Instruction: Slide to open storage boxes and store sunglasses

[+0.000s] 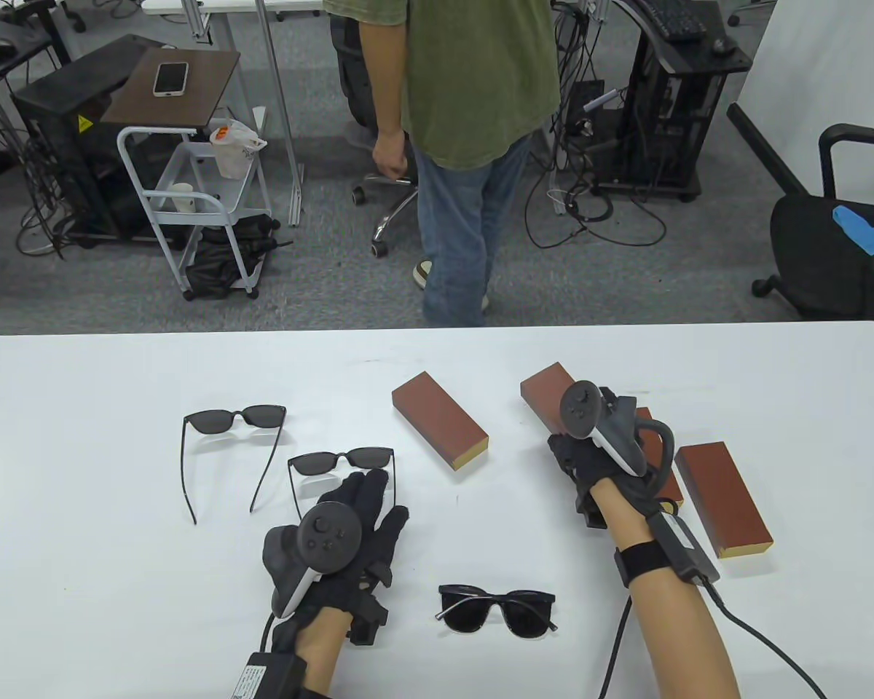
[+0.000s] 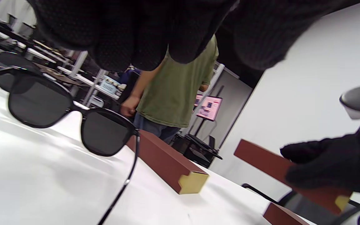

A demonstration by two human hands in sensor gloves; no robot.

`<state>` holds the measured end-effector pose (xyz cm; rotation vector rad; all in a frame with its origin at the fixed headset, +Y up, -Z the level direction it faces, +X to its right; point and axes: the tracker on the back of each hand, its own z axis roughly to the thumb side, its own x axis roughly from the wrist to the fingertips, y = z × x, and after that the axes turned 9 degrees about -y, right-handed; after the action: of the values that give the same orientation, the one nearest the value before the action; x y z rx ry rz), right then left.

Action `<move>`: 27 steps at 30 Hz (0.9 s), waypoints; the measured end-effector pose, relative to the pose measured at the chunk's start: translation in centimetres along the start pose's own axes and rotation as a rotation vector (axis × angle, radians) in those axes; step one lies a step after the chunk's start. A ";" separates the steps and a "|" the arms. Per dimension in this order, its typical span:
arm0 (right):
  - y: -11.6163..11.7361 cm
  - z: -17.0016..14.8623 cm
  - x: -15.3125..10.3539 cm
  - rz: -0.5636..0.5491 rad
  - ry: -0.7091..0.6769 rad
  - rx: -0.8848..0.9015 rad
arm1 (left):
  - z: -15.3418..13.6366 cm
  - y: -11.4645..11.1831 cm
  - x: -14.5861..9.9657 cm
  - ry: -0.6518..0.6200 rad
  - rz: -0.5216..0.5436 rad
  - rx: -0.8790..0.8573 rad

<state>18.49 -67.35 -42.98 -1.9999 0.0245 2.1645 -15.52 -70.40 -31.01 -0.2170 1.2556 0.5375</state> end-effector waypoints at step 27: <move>-3.2 6.5 -11.4 0.234 -0.737 0.222 | 4.6 -1.0 -0.1 -0.457 -0.130 -0.093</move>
<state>13.33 -64.77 -30.72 -1.0393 0.3839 2.7632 -11.16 -69.20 -29.64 -0.2361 0.7682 0.4995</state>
